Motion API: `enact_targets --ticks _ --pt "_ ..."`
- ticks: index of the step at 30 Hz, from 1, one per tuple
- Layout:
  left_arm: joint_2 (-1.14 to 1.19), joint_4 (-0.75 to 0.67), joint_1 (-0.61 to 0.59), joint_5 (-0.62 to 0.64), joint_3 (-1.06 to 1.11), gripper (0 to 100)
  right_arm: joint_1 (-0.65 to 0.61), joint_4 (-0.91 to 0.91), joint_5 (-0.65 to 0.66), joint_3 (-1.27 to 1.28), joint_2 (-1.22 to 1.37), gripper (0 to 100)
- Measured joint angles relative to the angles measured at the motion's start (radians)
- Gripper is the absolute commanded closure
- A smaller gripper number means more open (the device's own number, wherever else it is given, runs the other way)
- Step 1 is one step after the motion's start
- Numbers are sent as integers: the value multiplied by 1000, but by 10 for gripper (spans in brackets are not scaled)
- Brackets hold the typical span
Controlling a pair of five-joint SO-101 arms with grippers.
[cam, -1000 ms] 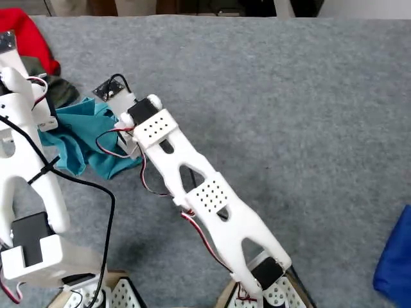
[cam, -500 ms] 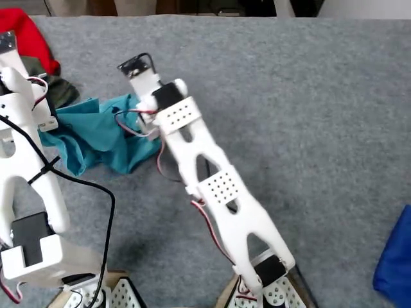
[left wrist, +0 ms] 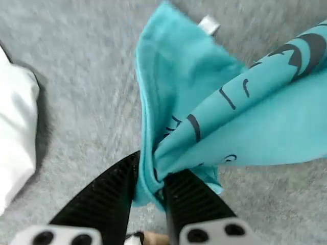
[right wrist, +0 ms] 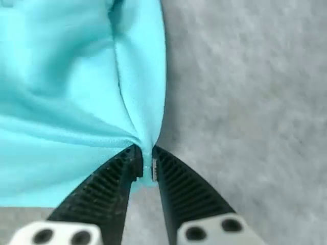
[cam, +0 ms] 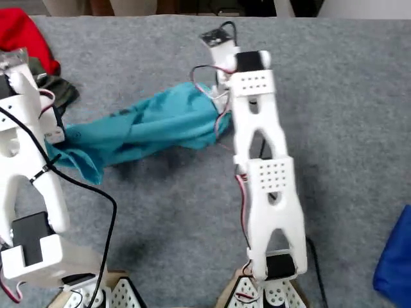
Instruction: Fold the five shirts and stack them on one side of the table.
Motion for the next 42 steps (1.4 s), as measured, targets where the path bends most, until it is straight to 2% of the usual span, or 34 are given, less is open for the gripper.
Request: enact_targets --ticks 6,12,19,24,26,32,35,37,42 --pt "-2 -2 34 2 43 981 21 0 44 370 -226 993" --pt "-104 -2 150 2 121 981 9 0 115 706 -439 992" --pt "-310 -2 204 -2 310 981 6 0 144 779 -557 990" --pt "-453 -2 204 -60 404 981 6 0 144 784 -559 987" --pt "-502 -2 204 -71 436 981 6 0 144 787 -559 945" --pt "-620 0 204 -107 476 981 -37 0 144 885 -632 731" --pt "-661 0 204 -115 476 978 -71 0 144 907 -698 705" --pt "-687 0 204 -126 476 949 -71 0 146 907 -744 706" --pt "-724 2 204 -189 476 757 -68 0 187 907 -885 706"
